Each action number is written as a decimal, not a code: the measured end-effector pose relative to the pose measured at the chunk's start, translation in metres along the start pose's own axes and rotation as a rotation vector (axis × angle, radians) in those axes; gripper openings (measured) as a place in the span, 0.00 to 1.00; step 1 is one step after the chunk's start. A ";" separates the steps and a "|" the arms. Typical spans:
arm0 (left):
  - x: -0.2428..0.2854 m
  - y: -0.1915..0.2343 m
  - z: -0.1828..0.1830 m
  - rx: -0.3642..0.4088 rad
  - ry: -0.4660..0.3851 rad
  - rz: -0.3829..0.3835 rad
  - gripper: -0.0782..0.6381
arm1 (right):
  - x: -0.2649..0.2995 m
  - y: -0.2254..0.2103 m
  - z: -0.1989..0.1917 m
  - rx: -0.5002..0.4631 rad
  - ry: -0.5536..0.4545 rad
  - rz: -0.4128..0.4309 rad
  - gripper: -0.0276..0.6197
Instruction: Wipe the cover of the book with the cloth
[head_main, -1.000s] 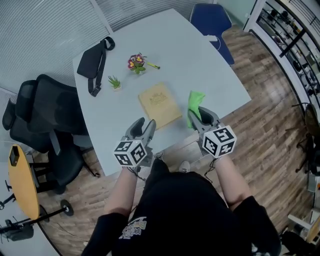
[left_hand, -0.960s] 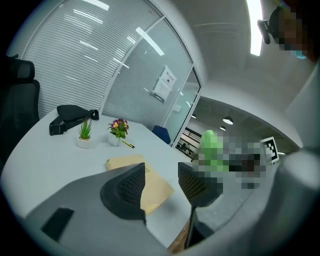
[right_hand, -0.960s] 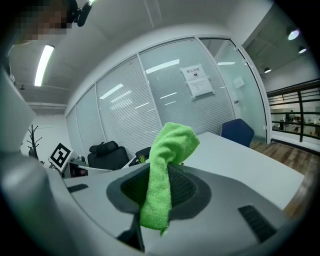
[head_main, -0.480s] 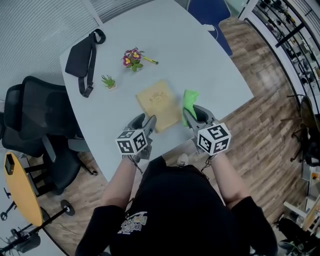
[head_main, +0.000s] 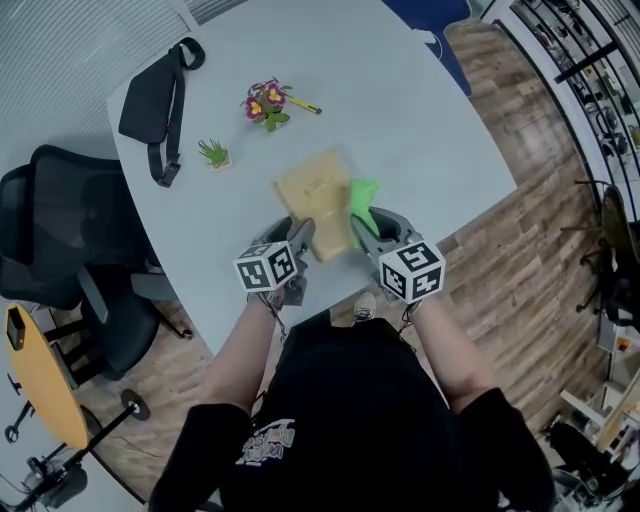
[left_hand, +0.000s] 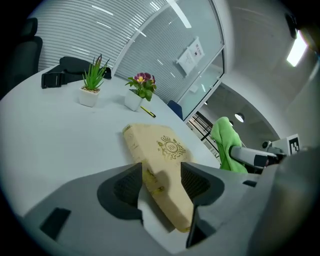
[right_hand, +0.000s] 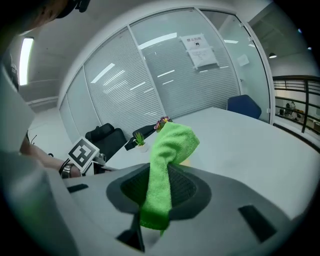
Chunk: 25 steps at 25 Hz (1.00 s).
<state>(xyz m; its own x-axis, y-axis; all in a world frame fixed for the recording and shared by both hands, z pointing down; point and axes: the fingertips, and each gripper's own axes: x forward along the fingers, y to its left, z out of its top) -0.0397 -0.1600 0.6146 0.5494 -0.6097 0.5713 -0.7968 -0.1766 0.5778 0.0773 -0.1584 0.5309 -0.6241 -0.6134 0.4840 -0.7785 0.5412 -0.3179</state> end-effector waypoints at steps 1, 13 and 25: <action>0.003 0.002 0.000 -0.003 0.004 0.000 0.43 | 0.004 0.002 -0.003 -0.001 0.013 0.005 0.19; 0.020 0.014 -0.010 -0.081 0.036 -0.031 0.47 | 0.036 0.036 -0.049 -0.076 0.153 0.071 0.19; 0.021 0.018 -0.012 -0.086 0.041 -0.045 0.49 | 0.047 0.059 -0.076 -0.139 0.223 0.117 0.19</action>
<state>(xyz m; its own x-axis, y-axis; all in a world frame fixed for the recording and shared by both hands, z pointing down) -0.0397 -0.1666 0.6444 0.5951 -0.5703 0.5662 -0.7476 -0.1345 0.6503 0.0073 -0.1117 0.5963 -0.6669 -0.4093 0.6227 -0.6759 0.6841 -0.2742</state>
